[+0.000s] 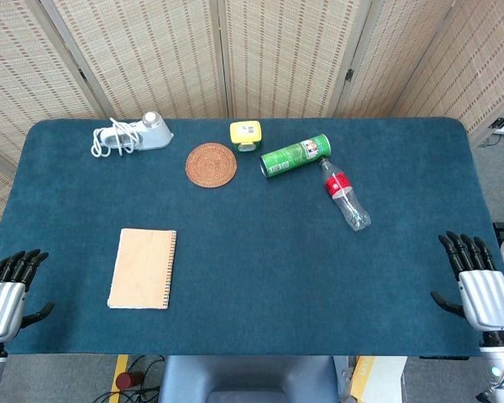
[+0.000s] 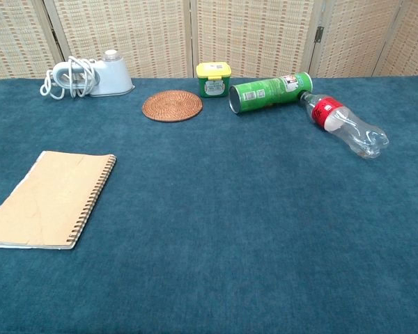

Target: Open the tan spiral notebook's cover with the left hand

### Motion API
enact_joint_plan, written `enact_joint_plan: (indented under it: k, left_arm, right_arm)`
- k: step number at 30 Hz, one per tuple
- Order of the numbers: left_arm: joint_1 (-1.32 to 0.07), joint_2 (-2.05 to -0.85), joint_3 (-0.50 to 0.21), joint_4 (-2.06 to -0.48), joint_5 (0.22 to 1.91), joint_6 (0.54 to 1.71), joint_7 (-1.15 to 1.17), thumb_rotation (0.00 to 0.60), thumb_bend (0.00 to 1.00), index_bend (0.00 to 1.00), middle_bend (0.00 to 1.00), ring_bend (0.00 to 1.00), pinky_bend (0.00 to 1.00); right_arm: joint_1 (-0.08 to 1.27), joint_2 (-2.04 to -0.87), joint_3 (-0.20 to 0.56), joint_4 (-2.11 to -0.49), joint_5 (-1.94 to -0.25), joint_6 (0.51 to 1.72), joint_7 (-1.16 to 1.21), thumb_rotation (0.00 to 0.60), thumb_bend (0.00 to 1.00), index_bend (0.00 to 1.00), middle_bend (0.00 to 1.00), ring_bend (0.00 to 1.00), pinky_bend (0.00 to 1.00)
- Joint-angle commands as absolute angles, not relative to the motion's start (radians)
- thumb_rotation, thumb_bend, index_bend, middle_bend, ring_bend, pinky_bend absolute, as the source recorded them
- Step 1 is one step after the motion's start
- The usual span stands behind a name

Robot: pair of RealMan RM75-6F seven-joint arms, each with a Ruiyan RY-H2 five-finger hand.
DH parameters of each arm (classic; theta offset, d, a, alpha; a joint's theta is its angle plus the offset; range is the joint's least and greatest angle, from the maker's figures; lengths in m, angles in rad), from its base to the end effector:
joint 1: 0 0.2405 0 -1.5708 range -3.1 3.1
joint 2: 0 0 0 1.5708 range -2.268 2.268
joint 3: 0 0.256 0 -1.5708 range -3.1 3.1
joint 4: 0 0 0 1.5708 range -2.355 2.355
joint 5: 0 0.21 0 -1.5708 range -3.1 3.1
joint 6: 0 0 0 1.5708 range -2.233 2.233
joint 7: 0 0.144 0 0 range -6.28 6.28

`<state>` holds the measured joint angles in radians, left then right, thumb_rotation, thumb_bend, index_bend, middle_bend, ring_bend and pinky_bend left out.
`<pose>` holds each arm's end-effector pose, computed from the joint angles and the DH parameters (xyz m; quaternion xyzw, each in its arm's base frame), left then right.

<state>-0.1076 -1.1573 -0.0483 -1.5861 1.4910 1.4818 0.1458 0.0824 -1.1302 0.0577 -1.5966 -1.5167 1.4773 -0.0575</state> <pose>-0.3101 0.1880 0.1490 -0.6206 -0.3442 -0.3535 0.6095 -0.3111 -0.1820 0.1561 0.6096 -0.3663 0.3740 0.5952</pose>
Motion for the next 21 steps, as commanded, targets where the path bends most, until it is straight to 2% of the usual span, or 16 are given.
enact_joint_plan:
  k: [1, 12, 21]
  left_arm:
    - [-0.111, -1.16, -0.05, -1.586, 1.49, 1.479, 0.15, 0.6, 0.2, 0.18, 0.17, 0.13, 0.17]
    - [-0.132, -1.185, -0.048, -1.522, 1.521, 1.465, 0.083, 0.6, 0.2, 0.18, 0.17, 0.13, 0.17]
    - [-0.245, -1.262, -0.04, -1.293, 1.646, 1.407, -0.154, 0.6, 0.2, 0.19, 0.17, 0.13, 0.17]
  right_arm:
    - [0.086, -1.125, 0.054, -1.598, -1.522, 1.468, -0.04, 0.6, 0.2, 0.0, 0.07, 0.01, 0.0]
    - [0.082, -1.117, 0.05, -1.6, -1.529, 1.475, -0.033, 0.6, 0.2, 0.0, 0.07, 0.01, 0.0]
    - [0.082, -1.06, 0.051, -1.652, -1.55, 1.492, -0.055, 0.6, 0.2, 0.0, 0.07, 0.01, 0.0]
